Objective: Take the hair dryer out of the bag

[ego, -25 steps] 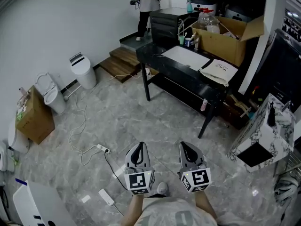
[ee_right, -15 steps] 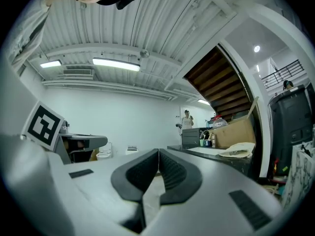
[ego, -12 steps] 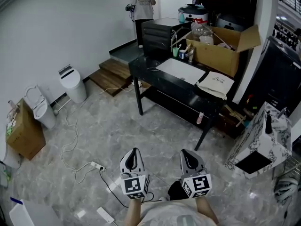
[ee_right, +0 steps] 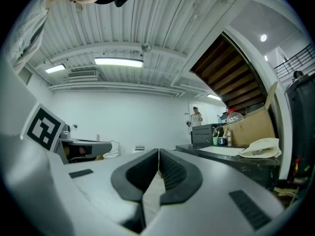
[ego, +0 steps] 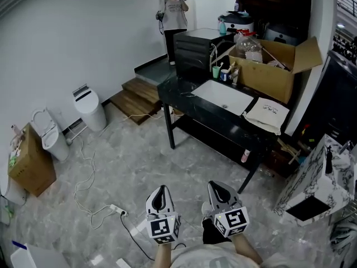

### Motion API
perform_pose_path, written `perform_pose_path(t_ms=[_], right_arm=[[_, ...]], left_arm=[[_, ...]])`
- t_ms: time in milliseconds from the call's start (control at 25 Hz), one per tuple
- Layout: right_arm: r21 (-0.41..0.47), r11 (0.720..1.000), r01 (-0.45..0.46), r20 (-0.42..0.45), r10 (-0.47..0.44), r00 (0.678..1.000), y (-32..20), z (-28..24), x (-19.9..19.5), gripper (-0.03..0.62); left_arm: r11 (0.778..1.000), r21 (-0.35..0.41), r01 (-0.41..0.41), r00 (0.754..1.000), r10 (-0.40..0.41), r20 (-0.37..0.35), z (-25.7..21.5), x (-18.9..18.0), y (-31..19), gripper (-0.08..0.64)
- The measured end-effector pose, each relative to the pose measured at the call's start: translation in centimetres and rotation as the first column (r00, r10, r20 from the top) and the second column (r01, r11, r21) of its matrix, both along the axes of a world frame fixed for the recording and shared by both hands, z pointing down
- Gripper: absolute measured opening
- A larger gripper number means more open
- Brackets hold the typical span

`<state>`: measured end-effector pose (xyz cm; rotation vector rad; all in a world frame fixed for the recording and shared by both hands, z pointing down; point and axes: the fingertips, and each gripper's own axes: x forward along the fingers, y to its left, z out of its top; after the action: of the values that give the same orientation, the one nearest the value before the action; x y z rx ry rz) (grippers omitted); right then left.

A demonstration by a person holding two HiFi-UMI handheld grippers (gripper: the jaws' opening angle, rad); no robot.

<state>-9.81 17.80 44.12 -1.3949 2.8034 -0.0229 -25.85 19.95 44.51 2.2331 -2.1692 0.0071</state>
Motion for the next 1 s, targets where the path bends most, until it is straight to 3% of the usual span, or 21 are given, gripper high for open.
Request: perform_pose_path(t_ms=[280,400,680,840,1000], right_arm=[[-0.021,0.999,0.047,-0.008,-0.047,0.999,-8.4,0.2,-0.6,0.031],[-0.049,0.998,0.037,0.008,-0.037,0.999,-12.7,0.0,0.0,0.032],[0.011,1.000,-0.014,0.034,0.014,0.999,-24.8,-2.8,3.0,0.032],[-0.028,0.999,-0.027,0.067,0.029,0.997,-31.1,-2.1,4.8,0.032],[-0.048,0.998,-0.031,0.045,0.033,0.998,-35.2,-1.0,5.5,0.032]], left_arm=[[0.999,0.017,0.033,0.999,-0.033,-0.001,-1.0,-0.2,-8.2,0.028],[1.000,0.002,0.011,1.000,-0.011,-0.002,-1.4,0.2,-12.6,0.028],[0.998,0.066,-0.014,1.000,0.015,-0.006,-4.4,1.9,-24.3,0.028],[0.996,0.085,-0.033,0.999,0.032,0.015,-5.0,3.3,-31.3,0.028],[0.996,0.082,-0.031,0.999,0.030,0.012,-5.0,4.2,-35.8,0.028]])
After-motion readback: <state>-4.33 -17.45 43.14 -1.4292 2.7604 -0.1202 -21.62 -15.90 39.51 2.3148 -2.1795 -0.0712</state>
